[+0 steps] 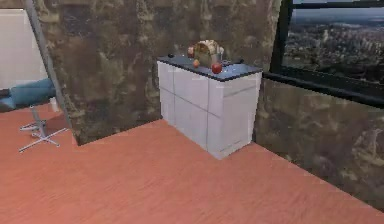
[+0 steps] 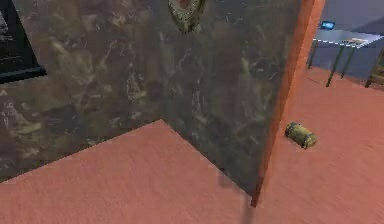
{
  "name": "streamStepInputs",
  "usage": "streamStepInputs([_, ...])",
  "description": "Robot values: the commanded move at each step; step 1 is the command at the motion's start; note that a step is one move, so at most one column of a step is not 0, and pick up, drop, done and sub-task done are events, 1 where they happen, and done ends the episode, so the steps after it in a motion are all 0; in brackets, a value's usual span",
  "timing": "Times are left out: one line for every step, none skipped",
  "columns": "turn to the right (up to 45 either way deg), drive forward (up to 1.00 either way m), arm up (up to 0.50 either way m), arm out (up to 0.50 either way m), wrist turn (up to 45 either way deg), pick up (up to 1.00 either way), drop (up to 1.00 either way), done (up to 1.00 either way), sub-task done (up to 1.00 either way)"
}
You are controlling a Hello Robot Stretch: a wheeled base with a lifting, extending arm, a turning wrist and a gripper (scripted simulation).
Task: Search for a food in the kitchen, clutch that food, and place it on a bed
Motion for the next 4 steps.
streamStepInputs([0.0,1.0,0.0,0.0,0.0,0.0,0.0,0.0,0.0])
streamStepInputs([-9.0,0.0,0.0,0.0,0.0,0.0,0.0,0.0,0.0])
streamStepInputs([0.0,0.35,0.0,0.0,0.0,0.0,0.0,0.0,0.0])
streamStepInputs([-45.0,0.0,0.0,0.0,0.0,0.0,0.0,0.0,0.0])
